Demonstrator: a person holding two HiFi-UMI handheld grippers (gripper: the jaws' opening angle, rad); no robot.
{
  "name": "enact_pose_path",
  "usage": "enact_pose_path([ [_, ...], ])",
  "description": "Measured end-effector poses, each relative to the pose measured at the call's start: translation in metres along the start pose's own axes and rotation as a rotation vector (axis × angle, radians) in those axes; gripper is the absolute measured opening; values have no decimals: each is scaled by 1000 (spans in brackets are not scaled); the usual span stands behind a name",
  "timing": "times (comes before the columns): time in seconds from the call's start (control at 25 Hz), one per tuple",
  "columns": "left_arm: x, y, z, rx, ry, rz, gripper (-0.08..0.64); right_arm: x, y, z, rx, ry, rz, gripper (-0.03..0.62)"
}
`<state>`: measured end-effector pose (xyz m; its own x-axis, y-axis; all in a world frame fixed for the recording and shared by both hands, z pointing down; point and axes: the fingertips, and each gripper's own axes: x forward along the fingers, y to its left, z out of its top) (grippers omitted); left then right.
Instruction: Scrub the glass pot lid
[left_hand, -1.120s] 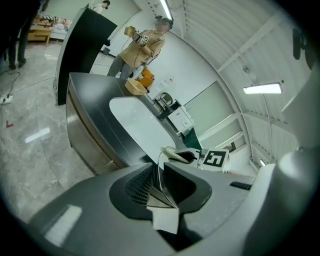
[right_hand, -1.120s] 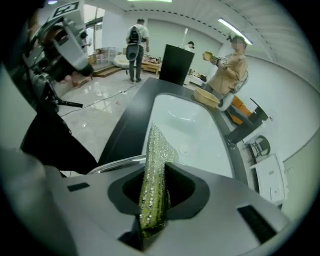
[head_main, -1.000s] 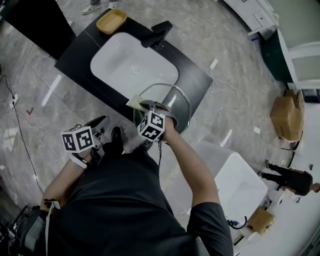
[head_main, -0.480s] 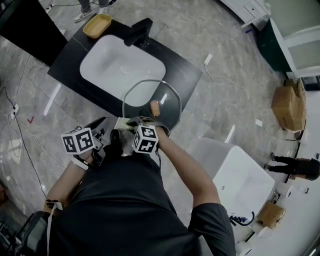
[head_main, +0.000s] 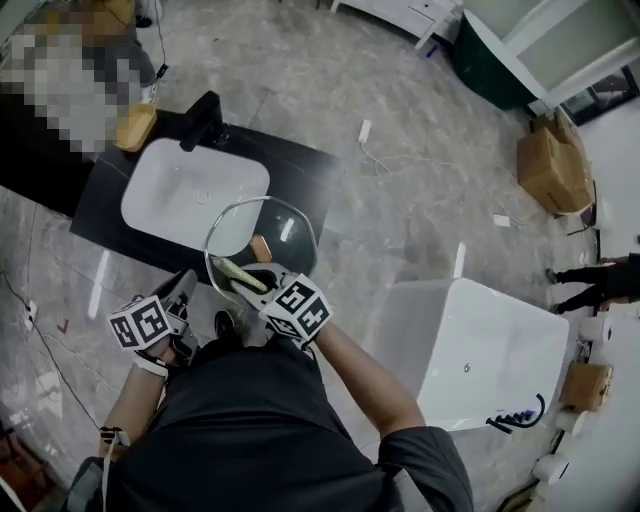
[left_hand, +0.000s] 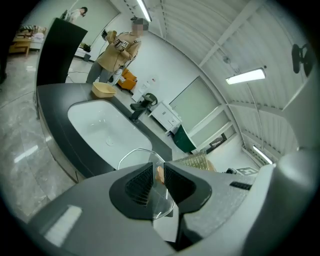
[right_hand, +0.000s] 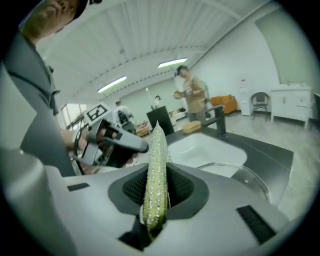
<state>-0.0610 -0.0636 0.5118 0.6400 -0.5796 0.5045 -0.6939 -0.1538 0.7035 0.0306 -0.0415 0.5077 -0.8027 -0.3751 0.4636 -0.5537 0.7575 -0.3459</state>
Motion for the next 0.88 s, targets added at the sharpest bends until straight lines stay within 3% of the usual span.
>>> enact_pose_path([
  [0.12,3,-46,3,87,-2,-37,71,-54,-9,37,124,-192,-121,64],
  [0.2,5,-99,2,195,-6,-78,71,-109,-10,60,163,-308,-215,64],
  [0.36,12,-188,5,443,-31,-192,71,-196,-11,89,170,-482,-400,64],
  [0.52,-3,-236,14,637,-52,-317,71,-236,11,109,140,-577,-576,64],
  [0.68,-1,-221,32,696,-24,-436,71,-207,22,118,157,-612,-685,64],
  [0.88,28,-271,-22,719,17,-533,71,-258,22,72,203,-634,-760,64],
])
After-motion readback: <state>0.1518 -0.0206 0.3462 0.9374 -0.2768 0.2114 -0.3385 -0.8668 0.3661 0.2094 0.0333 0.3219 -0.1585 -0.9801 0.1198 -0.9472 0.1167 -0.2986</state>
